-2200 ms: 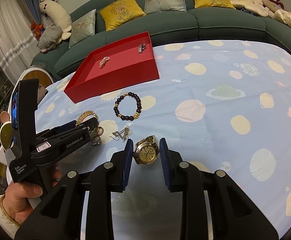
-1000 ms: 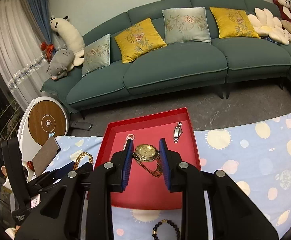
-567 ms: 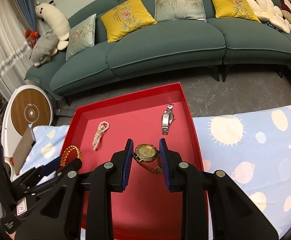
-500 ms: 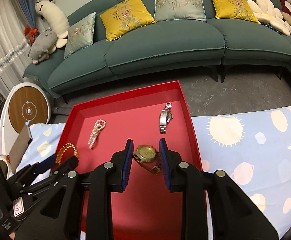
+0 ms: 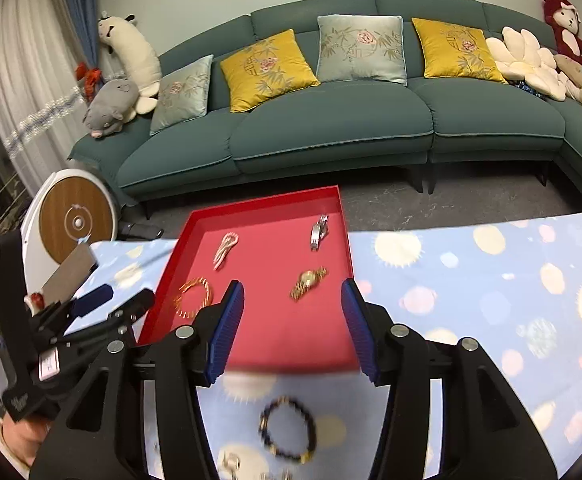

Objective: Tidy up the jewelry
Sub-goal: 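Move both grippers back toward the remaining jewelry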

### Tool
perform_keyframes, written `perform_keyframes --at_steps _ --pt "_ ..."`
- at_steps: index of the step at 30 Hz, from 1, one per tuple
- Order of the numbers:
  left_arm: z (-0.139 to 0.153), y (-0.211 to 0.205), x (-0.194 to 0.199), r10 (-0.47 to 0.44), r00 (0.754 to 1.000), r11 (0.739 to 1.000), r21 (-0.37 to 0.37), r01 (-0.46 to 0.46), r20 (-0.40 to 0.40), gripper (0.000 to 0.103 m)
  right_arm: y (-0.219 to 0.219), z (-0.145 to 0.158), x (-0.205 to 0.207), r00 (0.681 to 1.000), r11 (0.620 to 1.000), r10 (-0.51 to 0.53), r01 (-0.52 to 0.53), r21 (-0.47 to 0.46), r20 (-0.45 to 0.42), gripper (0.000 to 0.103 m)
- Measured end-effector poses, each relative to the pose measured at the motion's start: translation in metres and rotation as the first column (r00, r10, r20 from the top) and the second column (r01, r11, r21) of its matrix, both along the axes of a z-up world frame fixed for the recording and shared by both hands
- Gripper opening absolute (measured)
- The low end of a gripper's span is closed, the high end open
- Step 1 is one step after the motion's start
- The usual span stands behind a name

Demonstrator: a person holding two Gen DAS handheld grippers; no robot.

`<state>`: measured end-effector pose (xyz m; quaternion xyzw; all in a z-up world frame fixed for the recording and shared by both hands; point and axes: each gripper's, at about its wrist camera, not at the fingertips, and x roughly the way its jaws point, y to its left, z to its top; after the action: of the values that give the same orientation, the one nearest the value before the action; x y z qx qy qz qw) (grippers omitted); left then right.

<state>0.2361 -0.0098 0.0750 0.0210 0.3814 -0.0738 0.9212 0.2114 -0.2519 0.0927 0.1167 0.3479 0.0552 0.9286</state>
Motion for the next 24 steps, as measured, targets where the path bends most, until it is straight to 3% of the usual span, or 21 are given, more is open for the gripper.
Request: perform_keyframes --at_steps 6,11,19,24 --pt "0.011 0.008 -0.061 0.032 0.999 0.998 0.055 -0.033 0.019 0.069 0.013 0.011 -0.071 0.999 0.996 0.025 -0.022 -0.086 0.027 0.049" --pt "0.002 0.019 -0.098 0.041 0.999 0.999 0.024 -0.04 -0.029 0.069 0.025 0.001 -0.113 0.999 0.995 0.045 -0.044 -0.092 0.013 0.049" --pt "-0.022 0.024 -0.132 0.052 0.996 0.998 0.024 -0.05 -0.075 0.069 0.026 -0.028 -0.142 0.999 0.998 0.032 -0.034 -0.05 -0.037 0.049" --pt "-0.032 0.024 -0.139 0.046 0.996 0.997 0.063 -0.042 -0.072 0.07 0.027 -0.037 -0.146 0.998 0.996 0.039 -0.043 -0.078 -0.045 0.049"
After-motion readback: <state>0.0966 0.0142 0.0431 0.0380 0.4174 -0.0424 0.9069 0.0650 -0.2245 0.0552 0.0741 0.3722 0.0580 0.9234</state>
